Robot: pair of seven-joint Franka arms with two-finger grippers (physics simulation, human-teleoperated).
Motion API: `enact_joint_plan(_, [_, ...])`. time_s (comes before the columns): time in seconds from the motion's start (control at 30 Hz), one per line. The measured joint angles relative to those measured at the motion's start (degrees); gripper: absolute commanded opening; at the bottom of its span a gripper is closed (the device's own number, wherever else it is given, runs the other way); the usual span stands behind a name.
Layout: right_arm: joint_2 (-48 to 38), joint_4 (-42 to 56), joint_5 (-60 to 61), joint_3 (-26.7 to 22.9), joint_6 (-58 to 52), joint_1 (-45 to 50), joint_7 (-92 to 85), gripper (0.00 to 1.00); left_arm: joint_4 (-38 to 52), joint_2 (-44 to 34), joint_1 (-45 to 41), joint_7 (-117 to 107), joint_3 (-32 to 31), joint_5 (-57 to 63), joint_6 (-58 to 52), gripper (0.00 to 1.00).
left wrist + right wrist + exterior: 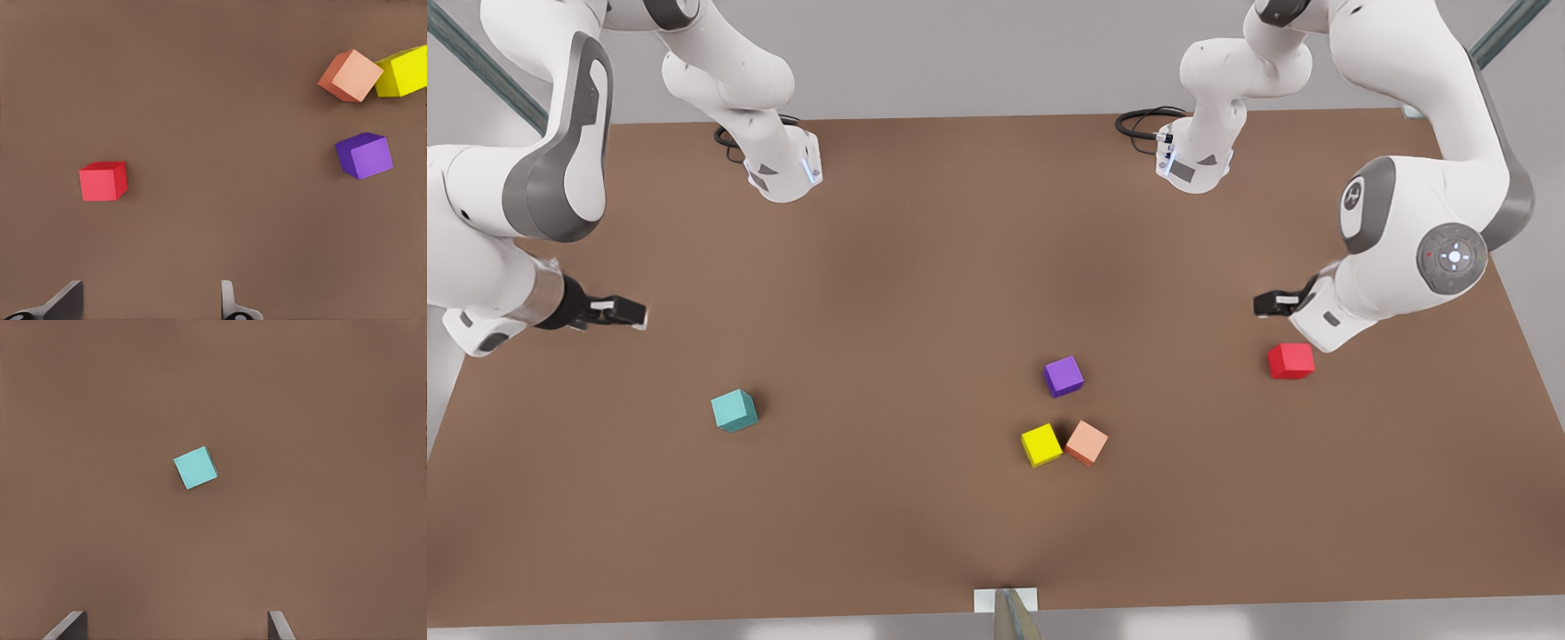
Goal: Pick up red wooden cube and pass to hand red wooden cube and place in blue wooden cube
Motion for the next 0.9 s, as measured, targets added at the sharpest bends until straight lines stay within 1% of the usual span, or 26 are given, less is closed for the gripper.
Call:
enact_joint_plan(0.07, [0.01, 0.00, -0.02, -0.01, 1.00, -0.01, -0.25, 1.00, -0.11, 0.06, -0.12, -0.11, 0.32, -0.03, 1.15, 1.00])
enact_joint_plan(0.13, [0.01, 0.00, -0.01, -0.02, 1.68, -0.05, -0.47, 1.00, -2.53, 1.44, -0.54, -0.18, 3.83, -0.19, 3.37, 1.00])
enact_joint_plan(0.27, [0.02, -0.08, 0.01, 0.00, 2.52, -0.09, -0.85, 1.00, -15.67, 3.41, 0.24, 1.33, 12.37, -1.67, 13.89, 1.00])
enact_joint_plan(0.33, [0.02, -0.09, 0.01, 0.00, 2.77, -0.08, -1.02, 1.00, -20.70, 4.79, 1.41, 3.08, 14.60, -2.74, 20.12, 1.00])
enact_joint_plan(0.53, [0.02, -0.15, -0.02, 0.00, 3.18, -0.05, -1.41, 1.00, -30.09, 7.28, 2.48, 10.02, 17.02, -3.89, 35.17, 1.00])
enact_joint_plan(0.7, [0.02, -0.18, 0.00, 0.00, 3.31, -0.07, -1.66, 1.00, -31.14, 9.94, 2.27, 15.08, 17.07, -4.03, 41.59, 1.00])
enact_joint_plan(0.9, [0.04, -0.18, 0.01, 0.00, 3.37, -0.03, -1.90, 1.00, -31.19, 13.54, 2.18, 19.90, 17.08, -4.02, 44.49, 1.00])
